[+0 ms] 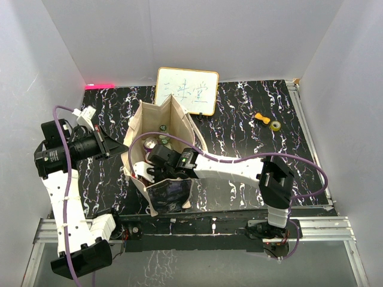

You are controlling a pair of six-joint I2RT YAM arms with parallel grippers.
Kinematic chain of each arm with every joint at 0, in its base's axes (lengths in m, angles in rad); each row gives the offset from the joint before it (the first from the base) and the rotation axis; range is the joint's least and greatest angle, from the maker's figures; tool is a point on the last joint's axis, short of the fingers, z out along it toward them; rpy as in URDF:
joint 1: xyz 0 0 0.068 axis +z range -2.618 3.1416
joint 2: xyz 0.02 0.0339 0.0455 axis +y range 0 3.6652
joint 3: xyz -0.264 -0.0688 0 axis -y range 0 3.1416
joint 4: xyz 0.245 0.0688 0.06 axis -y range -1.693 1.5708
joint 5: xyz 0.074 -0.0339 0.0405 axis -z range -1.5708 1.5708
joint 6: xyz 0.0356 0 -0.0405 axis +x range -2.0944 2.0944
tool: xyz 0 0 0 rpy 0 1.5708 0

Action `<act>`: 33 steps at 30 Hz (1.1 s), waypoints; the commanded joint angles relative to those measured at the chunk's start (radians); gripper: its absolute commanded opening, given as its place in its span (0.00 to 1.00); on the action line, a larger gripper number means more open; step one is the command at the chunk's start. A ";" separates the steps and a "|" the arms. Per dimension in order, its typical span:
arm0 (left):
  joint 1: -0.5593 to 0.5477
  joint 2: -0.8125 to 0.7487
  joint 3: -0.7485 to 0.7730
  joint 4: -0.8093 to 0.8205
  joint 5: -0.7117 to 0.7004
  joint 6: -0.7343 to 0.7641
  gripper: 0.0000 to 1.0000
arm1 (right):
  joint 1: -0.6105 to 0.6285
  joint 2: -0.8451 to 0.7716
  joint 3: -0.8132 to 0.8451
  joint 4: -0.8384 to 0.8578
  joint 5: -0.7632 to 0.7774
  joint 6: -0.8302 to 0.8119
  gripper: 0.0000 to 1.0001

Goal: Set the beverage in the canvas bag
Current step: Place the drink in the canvas bag.

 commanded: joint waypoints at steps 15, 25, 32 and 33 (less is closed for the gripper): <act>0.012 -0.103 -0.028 0.051 0.130 0.050 0.00 | 0.001 -0.052 0.050 -0.051 -0.078 -0.009 0.87; 0.012 -0.124 -0.085 0.065 0.131 0.090 0.00 | -0.041 -0.074 0.073 -0.057 -0.164 0.000 0.94; 0.012 -0.131 -0.106 0.082 0.122 0.104 0.00 | -0.080 -0.113 0.072 -0.050 -0.271 -0.025 0.92; 0.012 -0.133 -0.108 0.085 0.123 0.104 0.00 | -0.090 -0.119 0.074 -0.044 -0.288 -0.020 0.92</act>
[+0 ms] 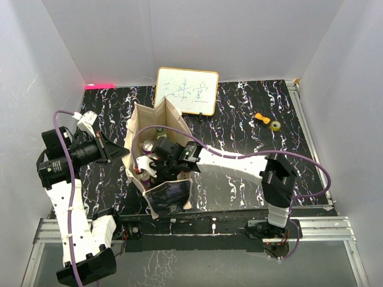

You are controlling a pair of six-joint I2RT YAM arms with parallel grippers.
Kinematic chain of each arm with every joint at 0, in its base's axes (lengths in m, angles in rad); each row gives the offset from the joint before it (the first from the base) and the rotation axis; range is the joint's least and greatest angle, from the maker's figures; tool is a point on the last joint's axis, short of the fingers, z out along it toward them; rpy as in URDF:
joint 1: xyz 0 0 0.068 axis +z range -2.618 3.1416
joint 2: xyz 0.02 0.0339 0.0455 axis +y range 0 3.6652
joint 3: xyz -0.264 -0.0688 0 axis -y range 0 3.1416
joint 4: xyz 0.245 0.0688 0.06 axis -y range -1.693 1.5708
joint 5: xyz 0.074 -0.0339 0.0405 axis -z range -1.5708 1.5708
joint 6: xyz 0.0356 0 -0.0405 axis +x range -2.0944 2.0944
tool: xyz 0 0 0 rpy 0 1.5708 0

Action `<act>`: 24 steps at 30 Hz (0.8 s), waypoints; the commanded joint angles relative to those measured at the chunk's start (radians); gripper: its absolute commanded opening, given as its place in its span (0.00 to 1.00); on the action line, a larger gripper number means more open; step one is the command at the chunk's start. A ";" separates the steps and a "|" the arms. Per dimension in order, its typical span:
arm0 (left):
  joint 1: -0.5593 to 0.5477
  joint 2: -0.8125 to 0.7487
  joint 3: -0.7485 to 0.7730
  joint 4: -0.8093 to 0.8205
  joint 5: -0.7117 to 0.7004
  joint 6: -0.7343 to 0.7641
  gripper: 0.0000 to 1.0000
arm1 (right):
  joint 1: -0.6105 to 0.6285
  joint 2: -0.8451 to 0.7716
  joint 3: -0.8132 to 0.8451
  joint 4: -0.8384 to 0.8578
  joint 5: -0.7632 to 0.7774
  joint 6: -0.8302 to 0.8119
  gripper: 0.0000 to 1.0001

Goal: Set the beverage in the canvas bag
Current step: Place the drink in the canvas bag.

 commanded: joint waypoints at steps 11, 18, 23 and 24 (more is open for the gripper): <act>0.001 -0.024 -0.017 0.044 0.097 0.016 0.00 | -0.079 -0.151 0.075 0.037 -0.196 0.040 0.91; 0.001 -0.043 -0.037 0.095 0.092 0.035 0.00 | -0.125 -0.175 0.136 0.093 -0.125 0.131 0.92; 0.001 -0.046 -0.033 0.124 0.093 0.034 0.00 | -0.161 -0.204 0.178 0.126 -0.010 0.146 0.92; 0.001 -0.046 -0.031 0.125 0.094 0.040 0.00 | -0.167 -0.212 0.184 0.135 0.017 0.148 0.92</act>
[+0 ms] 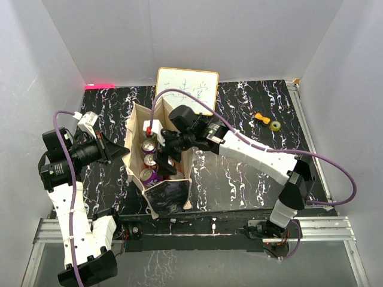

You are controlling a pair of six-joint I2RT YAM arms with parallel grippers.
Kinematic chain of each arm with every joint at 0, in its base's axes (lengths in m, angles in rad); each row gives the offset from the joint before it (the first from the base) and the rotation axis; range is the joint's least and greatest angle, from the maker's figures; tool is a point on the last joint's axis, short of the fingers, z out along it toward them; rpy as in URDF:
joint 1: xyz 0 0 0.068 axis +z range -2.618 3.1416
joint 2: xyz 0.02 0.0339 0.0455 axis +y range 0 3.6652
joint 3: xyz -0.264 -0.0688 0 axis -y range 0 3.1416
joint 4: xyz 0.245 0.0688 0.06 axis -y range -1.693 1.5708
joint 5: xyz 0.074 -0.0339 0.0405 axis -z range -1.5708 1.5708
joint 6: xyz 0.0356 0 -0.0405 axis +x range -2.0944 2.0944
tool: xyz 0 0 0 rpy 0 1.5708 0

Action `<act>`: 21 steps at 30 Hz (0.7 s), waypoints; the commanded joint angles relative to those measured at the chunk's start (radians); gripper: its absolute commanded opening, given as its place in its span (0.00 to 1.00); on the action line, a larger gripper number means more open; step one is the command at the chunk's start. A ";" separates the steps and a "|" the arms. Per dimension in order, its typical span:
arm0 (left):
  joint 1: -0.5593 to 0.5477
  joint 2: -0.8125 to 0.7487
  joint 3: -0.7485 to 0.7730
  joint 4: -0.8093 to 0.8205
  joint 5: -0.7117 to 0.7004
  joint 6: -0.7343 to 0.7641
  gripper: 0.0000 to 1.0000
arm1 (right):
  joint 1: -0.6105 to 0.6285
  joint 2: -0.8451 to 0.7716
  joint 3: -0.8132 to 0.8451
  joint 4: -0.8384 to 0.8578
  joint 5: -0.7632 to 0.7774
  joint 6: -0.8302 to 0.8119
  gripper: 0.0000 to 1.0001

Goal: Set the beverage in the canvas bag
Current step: Place the drink in the canvas bag, then reset both arms

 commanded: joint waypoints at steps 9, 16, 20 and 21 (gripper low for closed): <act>0.001 -0.019 0.023 0.099 0.023 -0.024 0.52 | -0.081 -0.128 0.136 0.245 0.290 0.059 0.93; 0.002 -0.019 0.091 0.109 -0.047 -0.032 0.80 | -0.091 -0.177 0.116 0.326 0.412 0.127 0.93; 0.003 -0.014 0.180 0.078 -0.171 -0.005 0.97 | -0.107 -0.211 0.076 0.378 0.534 0.153 0.93; 0.004 -0.013 0.200 0.070 -0.218 0.004 0.97 | -0.124 -0.212 0.075 0.379 0.565 0.162 0.93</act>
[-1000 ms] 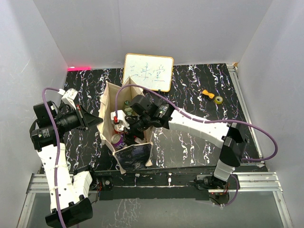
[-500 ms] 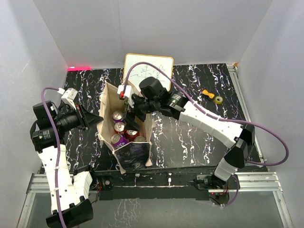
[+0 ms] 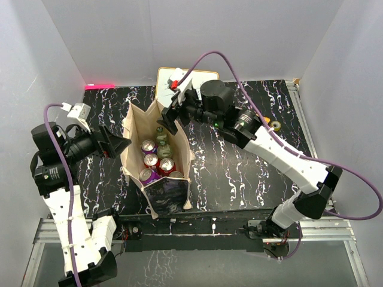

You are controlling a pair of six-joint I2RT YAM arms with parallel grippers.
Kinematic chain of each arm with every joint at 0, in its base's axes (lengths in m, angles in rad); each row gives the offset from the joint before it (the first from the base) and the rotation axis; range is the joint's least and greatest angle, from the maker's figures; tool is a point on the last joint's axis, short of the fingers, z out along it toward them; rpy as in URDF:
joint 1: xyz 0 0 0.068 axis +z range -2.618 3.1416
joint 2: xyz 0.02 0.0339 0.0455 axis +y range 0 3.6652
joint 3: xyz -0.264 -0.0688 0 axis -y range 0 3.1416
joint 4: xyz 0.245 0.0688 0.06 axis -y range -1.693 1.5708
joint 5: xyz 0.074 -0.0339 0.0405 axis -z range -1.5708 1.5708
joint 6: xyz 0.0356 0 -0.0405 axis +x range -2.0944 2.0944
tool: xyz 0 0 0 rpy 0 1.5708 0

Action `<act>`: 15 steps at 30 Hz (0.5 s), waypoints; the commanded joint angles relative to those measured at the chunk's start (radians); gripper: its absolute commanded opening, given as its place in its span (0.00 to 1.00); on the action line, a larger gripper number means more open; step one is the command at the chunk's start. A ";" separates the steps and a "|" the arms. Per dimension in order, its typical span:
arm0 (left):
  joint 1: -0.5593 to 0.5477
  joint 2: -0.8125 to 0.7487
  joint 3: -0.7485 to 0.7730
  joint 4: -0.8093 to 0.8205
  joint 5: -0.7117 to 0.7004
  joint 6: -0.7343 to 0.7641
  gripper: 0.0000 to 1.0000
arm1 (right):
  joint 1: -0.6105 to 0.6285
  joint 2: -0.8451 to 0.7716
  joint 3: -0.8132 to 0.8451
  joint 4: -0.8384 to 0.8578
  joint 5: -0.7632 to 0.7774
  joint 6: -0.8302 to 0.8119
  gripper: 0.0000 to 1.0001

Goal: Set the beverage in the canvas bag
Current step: Reset both arms

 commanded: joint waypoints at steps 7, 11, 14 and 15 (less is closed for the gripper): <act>0.006 0.057 0.331 -0.092 -0.602 0.207 0.97 | -0.300 -0.065 0.041 0.109 0.343 0.162 0.96; 0.005 0.110 0.394 -0.085 -0.758 0.220 0.97 | -0.391 -0.083 0.014 0.113 0.381 0.164 0.99; 0.005 0.084 0.366 -0.017 -0.745 0.187 0.97 | -0.414 -0.103 -0.027 0.135 0.408 0.140 0.99; 0.005 0.070 0.349 0.007 -0.731 0.179 0.97 | -0.418 -0.106 -0.033 0.139 0.411 0.136 0.99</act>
